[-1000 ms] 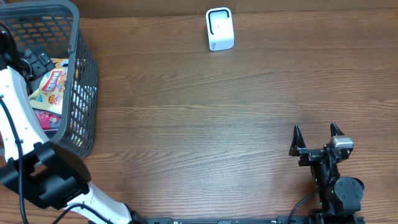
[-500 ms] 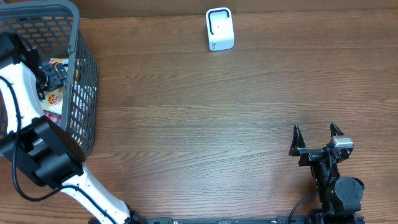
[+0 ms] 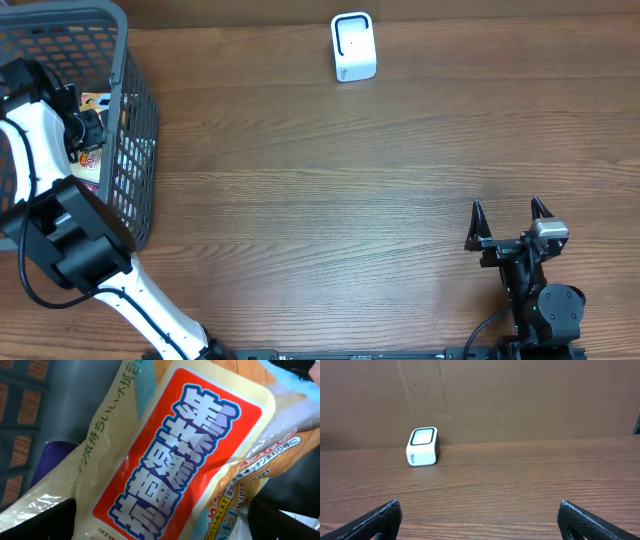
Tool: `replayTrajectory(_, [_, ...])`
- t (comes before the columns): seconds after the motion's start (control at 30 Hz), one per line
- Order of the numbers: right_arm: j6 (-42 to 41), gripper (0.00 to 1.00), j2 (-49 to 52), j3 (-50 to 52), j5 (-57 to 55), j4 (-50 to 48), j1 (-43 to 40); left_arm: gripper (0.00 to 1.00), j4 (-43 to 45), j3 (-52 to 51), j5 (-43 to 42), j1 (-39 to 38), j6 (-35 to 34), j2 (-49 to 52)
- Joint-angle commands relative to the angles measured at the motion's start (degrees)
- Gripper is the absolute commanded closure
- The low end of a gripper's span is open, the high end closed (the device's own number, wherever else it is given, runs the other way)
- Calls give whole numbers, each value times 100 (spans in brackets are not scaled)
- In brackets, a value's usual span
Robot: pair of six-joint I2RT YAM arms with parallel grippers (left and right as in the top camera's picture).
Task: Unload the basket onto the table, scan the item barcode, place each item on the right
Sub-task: 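Lower the left gripper into the basket and grasp the yellow snack bag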
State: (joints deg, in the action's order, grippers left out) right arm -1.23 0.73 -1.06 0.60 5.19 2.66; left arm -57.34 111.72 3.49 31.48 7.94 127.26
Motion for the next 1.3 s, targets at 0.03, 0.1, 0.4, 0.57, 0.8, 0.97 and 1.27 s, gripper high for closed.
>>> replayTrajectory(0.03, [37, 0, -57, 59, -55, -33, -15, 1, -109, 2, -160, -70, 103, 485])
replayTrajectory(0.1, [37, 0, -57, 59, -55, -33, -15, 9, -116, 0, -157, -70, 81, 573])
replayTrajectory(0.4, [37, 0, -57, 59, -55, -33, -15, 40, -138, 0, -162, -66, 83, 614])
replayTrajectory(0.57, [37, 0, -57, 59, -55, -33, -15, 81, -225, 0, -164, -66, 83, 614])
replayTrajectory(0.8, [37, 0, -57, 59, -55, -33, -15, 96, -286, 7, -162, -66, 79, 498])
replayTrajectory(0.97, [37, 0, -57, 59, -55, -33, -15, 96, -232, 133, -166, -59, -127, 15])
replayTrajectory(1.27, [37, 0, -57, 59, -55, -33, -15, 96, -116, 367, -560, 70, -717, -1244])
